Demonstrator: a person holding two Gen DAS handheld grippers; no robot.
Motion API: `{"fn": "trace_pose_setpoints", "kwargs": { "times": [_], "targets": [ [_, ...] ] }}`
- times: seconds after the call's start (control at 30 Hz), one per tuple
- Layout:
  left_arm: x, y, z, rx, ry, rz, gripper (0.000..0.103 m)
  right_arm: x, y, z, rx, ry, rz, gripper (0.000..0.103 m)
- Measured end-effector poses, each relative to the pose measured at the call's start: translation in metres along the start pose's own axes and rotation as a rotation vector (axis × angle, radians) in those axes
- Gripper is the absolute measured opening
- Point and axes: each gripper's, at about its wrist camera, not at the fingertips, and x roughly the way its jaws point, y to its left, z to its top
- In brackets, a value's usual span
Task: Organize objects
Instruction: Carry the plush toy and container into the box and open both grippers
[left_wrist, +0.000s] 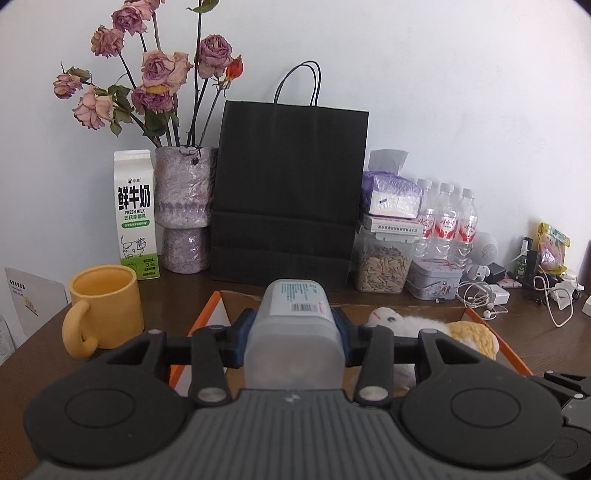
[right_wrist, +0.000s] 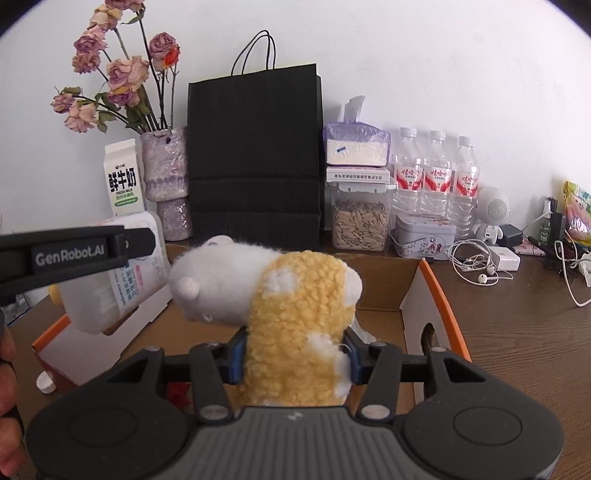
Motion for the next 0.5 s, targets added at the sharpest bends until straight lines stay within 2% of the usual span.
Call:
{"fn": "trace_pose_setpoints", "kwargs": {
  "times": [0.1, 0.13, 0.17, 0.2, 0.23, 0.27, 0.4, 0.5],
  "targets": [
    [0.003, 0.000, -0.003, -0.004, 0.014, -0.010, 0.048, 0.004, -0.002, -0.002, -0.003, 0.009, -0.014, 0.053],
    [0.003, 0.000, -0.004, -0.011, 0.011, -0.010, 0.054, 0.004, -0.002, -0.003, -0.006, 0.012, -0.019, 0.054],
    [0.001, 0.001, -0.004, -0.016, 0.007, -0.011, 0.081, 0.005, -0.002, -0.004, -0.008, 0.016, -0.023, 0.063],
    [-0.001, 0.001, -0.004, -0.019, -0.004, -0.010, 0.103, 0.005, -0.003, -0.004, -0.003, 0.016, -0.024, 0.070],
    [-0.005, 0.000, -0.005, -0.020, -0.026, -0.001, 0.103, 0.004, -0.004, -0.004, 0.000, 0.013, -0.024, 0.085],
    [-0.008, -0.001, -0.004, -0.011, -0.044, 0.010, 0.103, 0.002, -0.004, -0.003, -0.001, 0.004, -0.023, 0.090],
    [-0.012, -0.004, -0.005, -0.001, -0.043, 0.011, 0.103, -0.002, -0.005, -0.004, 0.004, -0.006, -0.008, 0.096],
    [-0.012, -0.004, -0.005, -0.003, -0.036, 0.013, 0.103, -0.002, -0.006, -0.004, 0.006, 0.000, -0.001, 0.097]
  ]
}}
